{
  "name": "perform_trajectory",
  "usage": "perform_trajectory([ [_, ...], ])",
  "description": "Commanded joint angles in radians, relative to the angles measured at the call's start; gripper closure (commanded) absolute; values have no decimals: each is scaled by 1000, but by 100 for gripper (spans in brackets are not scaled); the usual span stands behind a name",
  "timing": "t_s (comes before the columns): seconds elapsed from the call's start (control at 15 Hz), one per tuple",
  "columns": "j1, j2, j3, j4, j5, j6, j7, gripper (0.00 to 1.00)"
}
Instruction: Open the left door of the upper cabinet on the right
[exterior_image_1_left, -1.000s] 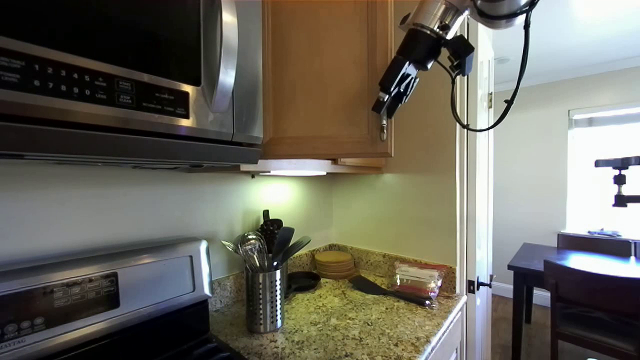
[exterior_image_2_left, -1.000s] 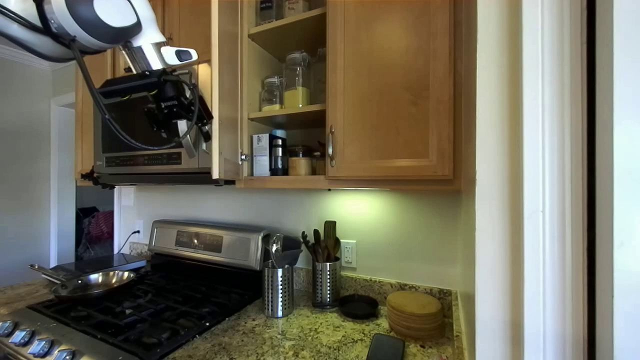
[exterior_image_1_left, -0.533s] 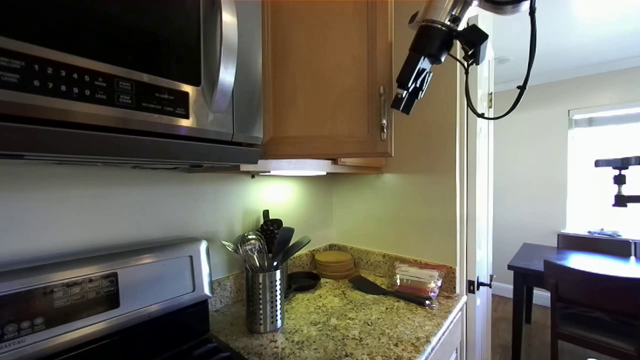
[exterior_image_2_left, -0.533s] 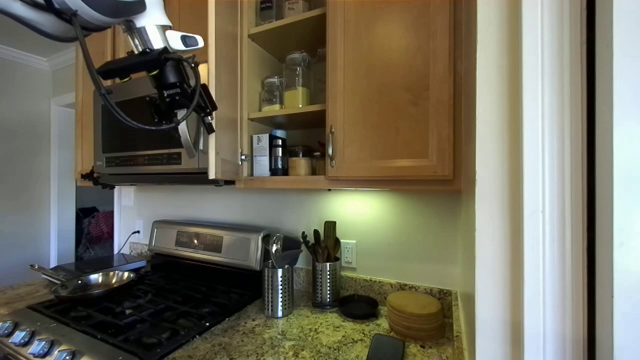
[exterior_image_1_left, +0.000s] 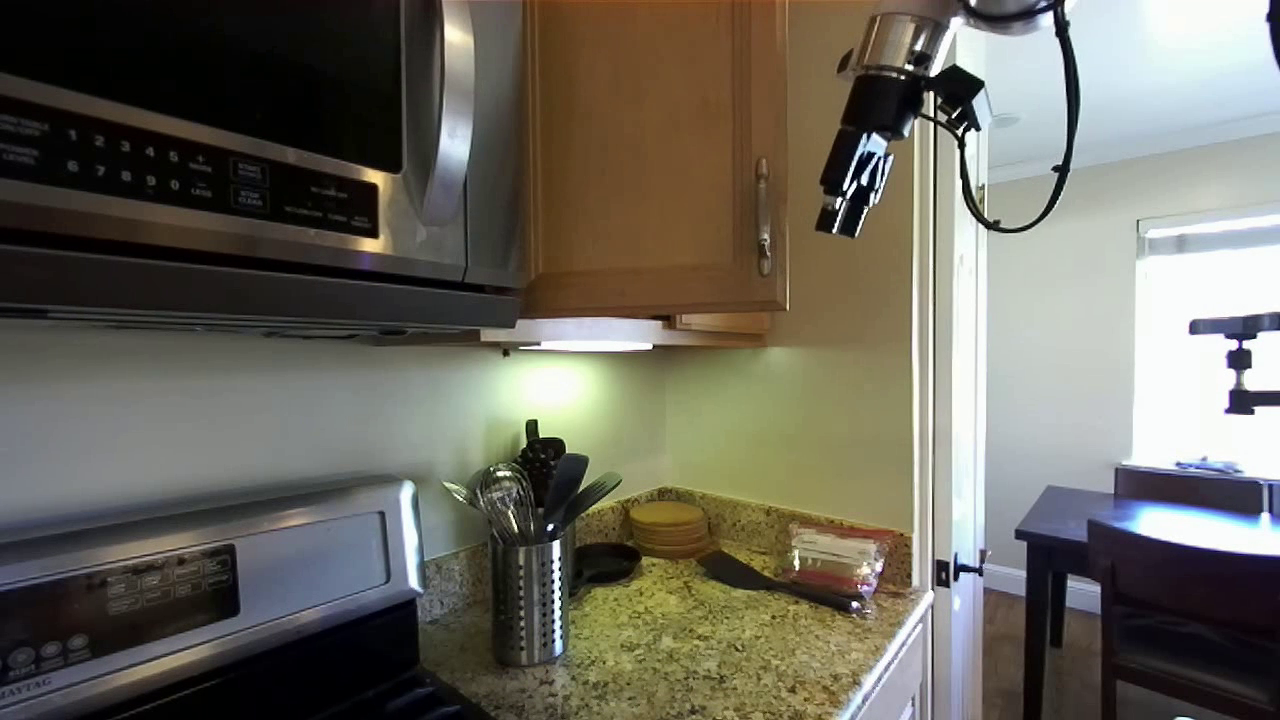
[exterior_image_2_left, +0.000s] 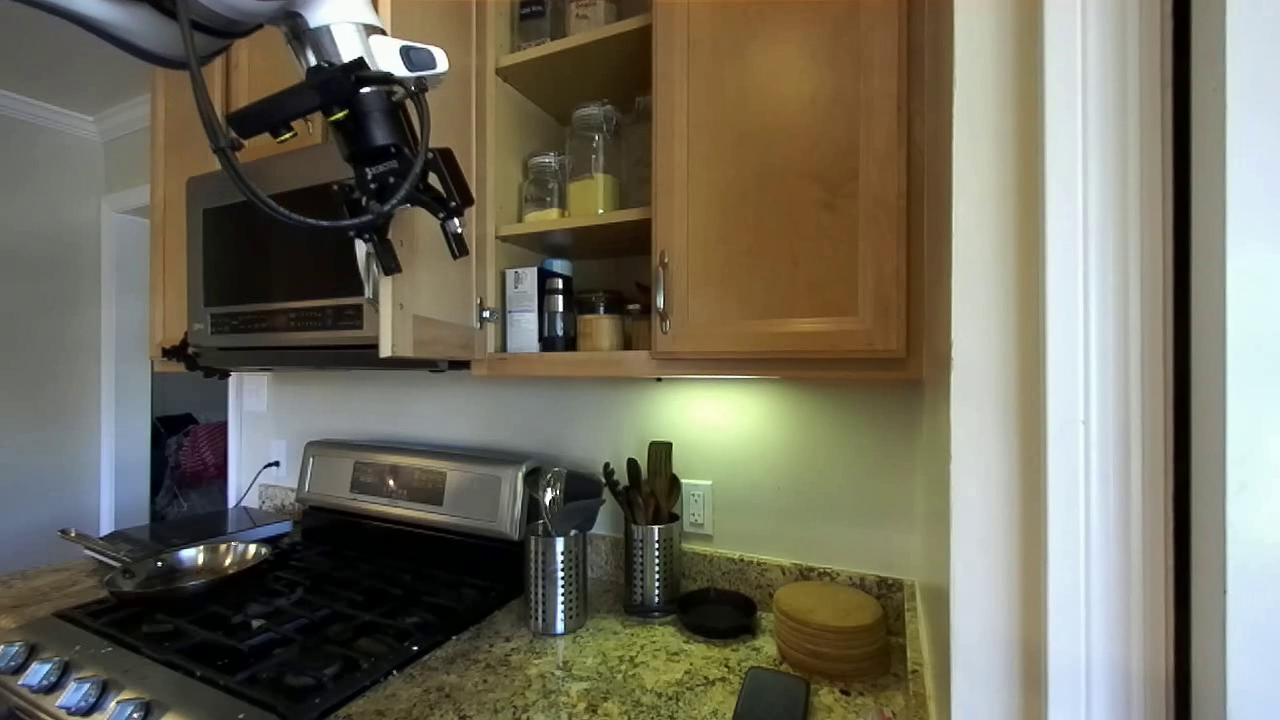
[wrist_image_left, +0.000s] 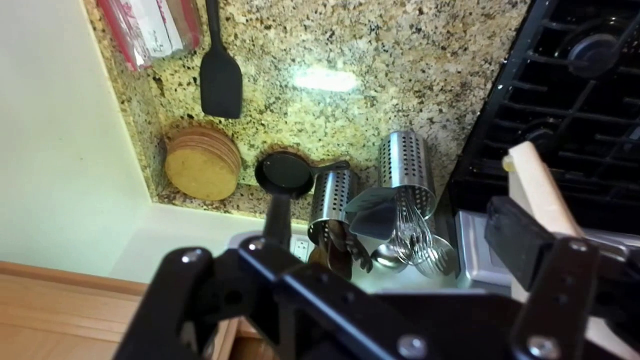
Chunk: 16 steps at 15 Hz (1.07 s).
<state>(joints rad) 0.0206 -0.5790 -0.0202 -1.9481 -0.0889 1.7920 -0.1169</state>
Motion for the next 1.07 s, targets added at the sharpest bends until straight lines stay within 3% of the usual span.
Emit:
perform_trajectory([
  [0.0, -15, 49, -31, 18, -4, -60, -30, 0],
  [1.0, -35, 101, -45, 5, 1, -58, -17, 0],
])
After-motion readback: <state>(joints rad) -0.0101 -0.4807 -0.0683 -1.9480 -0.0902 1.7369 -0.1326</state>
